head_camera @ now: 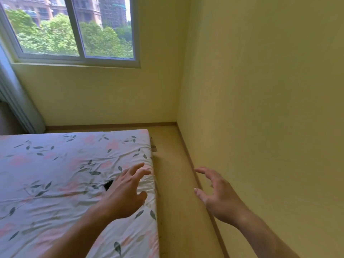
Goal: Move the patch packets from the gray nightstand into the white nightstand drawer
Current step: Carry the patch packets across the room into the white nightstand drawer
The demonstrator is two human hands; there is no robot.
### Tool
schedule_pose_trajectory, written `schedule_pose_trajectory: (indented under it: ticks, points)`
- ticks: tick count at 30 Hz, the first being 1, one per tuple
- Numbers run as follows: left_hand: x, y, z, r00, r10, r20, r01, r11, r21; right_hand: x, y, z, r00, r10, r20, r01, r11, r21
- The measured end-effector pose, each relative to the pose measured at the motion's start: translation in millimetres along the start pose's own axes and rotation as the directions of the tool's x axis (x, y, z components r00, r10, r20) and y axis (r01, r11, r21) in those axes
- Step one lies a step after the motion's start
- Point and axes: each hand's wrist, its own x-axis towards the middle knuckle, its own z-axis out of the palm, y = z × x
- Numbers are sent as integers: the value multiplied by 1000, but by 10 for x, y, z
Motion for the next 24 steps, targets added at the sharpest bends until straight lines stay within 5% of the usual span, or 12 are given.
schedule_pose_trajectory:
  ticks: [10, 18, 24]
  points:
    - [673, 479, 26, 963, -246, -113, 244, 969, -32, 1287, 526, -735, 966, -187, 181, 187, 982, 15]
    - [1110, 62, -203, 855, -476, -205, 478, 878, -43, 2655, 214, -530, 858, -389, 336, 382, 920, 89]
    - [2285, -423, -369, 823, -522, -224, 521, 851, -68, 4077, 76, -457, 837, -414, 358, 413, 907, 84]
